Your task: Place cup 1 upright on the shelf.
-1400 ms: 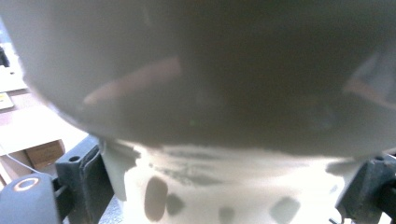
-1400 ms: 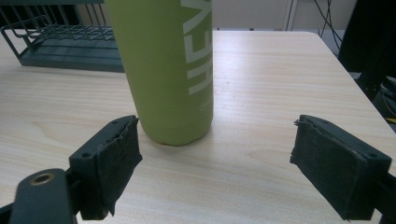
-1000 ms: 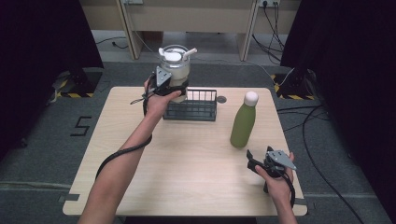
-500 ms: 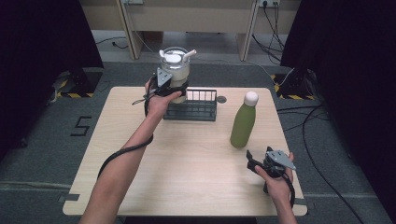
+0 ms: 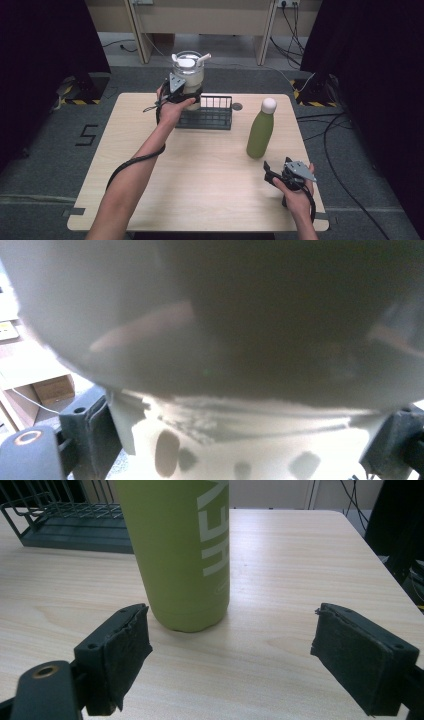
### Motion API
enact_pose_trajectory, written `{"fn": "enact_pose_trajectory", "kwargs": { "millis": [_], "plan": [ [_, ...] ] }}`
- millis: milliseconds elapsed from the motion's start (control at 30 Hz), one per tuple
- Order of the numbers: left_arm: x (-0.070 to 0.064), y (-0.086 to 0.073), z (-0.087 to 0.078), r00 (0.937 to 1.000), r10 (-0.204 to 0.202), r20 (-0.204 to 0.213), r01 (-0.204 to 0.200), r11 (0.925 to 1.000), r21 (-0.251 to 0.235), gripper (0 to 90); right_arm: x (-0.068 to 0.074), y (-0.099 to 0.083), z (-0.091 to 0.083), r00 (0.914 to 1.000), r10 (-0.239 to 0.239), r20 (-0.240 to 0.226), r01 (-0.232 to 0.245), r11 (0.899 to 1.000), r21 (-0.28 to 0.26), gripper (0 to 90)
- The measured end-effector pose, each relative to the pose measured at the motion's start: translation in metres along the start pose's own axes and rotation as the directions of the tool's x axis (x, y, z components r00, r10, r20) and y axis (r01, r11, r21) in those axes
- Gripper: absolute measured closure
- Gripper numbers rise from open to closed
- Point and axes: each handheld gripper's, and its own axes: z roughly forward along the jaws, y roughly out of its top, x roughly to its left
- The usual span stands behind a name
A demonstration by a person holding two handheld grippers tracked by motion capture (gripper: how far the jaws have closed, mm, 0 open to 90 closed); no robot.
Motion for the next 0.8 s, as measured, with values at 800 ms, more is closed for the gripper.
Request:
{"fn": "enact_pose_trajectory", "kwargs": {
  "millis": [800],
  "plan": [
    [-0.003,-0.025,0.01,0.9998,-0.016,-0.008,0.017,0.9981,0.06,10.0,0.0,-0.001,0.001,1.0,-0.004,-0.001,0.004,1.0,0.004,14.9]
  ]
}}
